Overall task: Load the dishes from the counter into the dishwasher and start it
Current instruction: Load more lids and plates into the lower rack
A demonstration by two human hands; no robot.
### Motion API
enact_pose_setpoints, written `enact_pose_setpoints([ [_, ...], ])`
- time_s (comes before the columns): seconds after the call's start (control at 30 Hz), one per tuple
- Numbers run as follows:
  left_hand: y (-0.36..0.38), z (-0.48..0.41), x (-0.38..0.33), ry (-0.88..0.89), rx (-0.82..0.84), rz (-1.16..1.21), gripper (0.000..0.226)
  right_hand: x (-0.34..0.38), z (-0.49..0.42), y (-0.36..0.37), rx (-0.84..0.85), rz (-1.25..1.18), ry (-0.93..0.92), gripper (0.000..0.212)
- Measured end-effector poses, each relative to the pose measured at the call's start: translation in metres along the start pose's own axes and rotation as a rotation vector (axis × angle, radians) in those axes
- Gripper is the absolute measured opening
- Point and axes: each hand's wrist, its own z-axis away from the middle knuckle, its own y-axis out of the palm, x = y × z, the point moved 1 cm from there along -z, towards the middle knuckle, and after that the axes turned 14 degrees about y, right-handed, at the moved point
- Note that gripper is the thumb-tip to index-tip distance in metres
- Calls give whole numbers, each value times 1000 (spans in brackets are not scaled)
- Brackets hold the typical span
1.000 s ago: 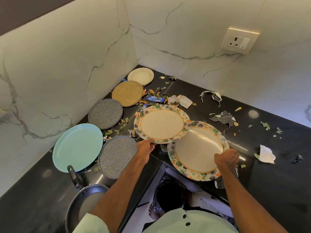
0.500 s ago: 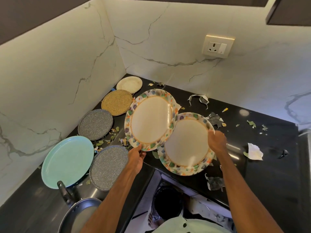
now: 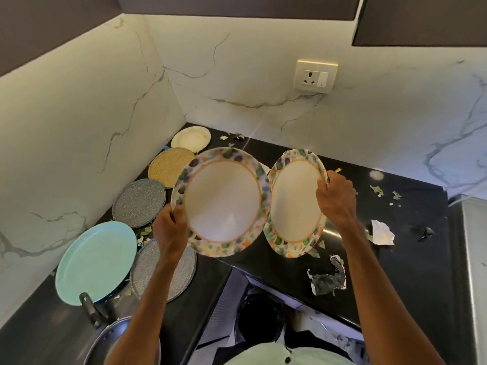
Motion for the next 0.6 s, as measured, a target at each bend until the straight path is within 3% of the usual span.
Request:
enact_pose_setpoints([
  [0.23, -14, -10, -67, 511, 111, 50, 26, -24, 58, -45, -154, 10, 68, 28],
  [0.6, -11, 67, -153, 960, 400, 262, 12, -127, 214, -132, -452, 35, 282, 31],
])
